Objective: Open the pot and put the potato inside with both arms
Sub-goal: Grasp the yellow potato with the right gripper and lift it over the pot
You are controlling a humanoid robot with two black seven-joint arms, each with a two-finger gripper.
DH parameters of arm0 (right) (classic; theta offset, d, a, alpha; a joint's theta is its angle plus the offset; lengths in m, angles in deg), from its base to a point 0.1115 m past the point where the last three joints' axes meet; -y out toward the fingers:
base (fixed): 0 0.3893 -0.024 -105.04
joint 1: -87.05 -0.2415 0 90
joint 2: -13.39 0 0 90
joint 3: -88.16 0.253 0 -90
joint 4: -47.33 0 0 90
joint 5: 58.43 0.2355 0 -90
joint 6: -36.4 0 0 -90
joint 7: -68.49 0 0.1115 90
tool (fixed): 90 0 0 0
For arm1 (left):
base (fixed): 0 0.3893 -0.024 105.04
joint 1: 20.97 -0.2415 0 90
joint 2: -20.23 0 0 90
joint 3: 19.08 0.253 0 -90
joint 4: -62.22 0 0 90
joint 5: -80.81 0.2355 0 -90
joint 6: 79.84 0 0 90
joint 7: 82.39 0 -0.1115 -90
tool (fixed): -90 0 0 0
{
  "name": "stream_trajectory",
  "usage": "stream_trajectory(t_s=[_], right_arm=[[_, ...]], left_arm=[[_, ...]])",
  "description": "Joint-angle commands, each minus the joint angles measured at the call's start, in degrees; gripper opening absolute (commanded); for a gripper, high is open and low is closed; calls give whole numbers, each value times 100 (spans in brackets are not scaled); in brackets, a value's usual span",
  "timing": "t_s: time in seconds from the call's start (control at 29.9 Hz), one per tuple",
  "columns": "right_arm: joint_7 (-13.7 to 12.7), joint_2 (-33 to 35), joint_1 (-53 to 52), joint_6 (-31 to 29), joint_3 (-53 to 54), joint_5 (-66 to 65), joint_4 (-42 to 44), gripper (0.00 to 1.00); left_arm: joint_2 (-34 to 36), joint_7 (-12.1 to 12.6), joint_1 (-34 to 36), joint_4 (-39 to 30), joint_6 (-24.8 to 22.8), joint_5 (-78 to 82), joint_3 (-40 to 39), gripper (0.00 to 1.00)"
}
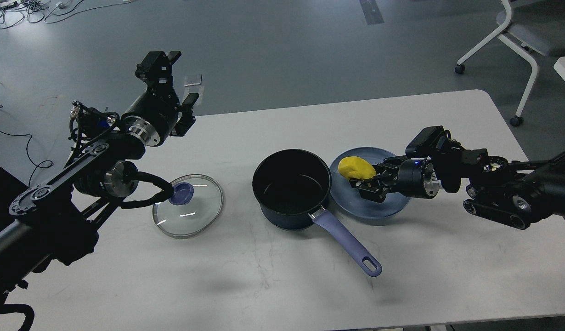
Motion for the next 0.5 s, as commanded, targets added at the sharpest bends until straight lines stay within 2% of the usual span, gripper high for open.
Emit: stream_trajectory(t_s=[0.0, 0.13, 0.23, 0.33, 0.47], right_arm=[[8, 271, -339, 59, -8, 0, -348, 15], [52, 324, -770, 76, -17, -26, -463, 15], [233, 219, -1007, 76, -78, -26, -586, 16], [233, -132, -1113, 59, -377, -26, -604, 16], [233, -572, -1096, 50, -843, -26, -446, 23]], left_arm=[[8, -2, 5, -2, -1, 35, 19, 99], [-19, -72, -13, -2, 8, 219, 37, 99], [-62, -98, -66, -2, 8, 237, 37, 99], [-63, -98, -74, -2, 8, 237, 28, 99], [-36, -98, -92, -2, 17, 237, 2, 99]])
